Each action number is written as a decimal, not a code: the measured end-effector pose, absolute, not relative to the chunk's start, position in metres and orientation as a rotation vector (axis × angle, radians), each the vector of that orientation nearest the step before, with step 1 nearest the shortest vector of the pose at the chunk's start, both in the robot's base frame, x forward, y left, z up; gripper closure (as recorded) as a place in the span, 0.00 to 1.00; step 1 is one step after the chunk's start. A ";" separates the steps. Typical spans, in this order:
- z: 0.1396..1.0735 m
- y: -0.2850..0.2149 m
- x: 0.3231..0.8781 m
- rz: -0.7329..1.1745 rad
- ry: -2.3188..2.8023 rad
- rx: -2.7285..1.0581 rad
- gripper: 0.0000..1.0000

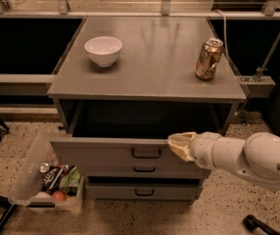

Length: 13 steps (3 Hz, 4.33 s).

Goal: Open top drawer

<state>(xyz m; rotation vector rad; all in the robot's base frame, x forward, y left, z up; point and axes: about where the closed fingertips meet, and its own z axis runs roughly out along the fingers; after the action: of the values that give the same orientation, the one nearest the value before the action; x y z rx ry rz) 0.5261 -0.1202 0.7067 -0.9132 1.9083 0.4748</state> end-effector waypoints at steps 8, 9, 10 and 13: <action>0.704 -0.121 0.529 0.455 1.948 -0.908 0.00; 0.697 -0.128 0.546 0.357 2.045 -0.940 0.00; 0.697 -0.126 0.546 0.300 2.090 -0.941 0.00; 0.672 -0.136 0.548 0.339 2.139 -0.900 0.00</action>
Offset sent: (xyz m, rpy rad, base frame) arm -0.0044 0.0011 -0.0043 0.0170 0.0075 -0.0078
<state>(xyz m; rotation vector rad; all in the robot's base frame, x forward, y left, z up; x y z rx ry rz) 0.5476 -0.1364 0.6720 -0.9000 2.1388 0.3393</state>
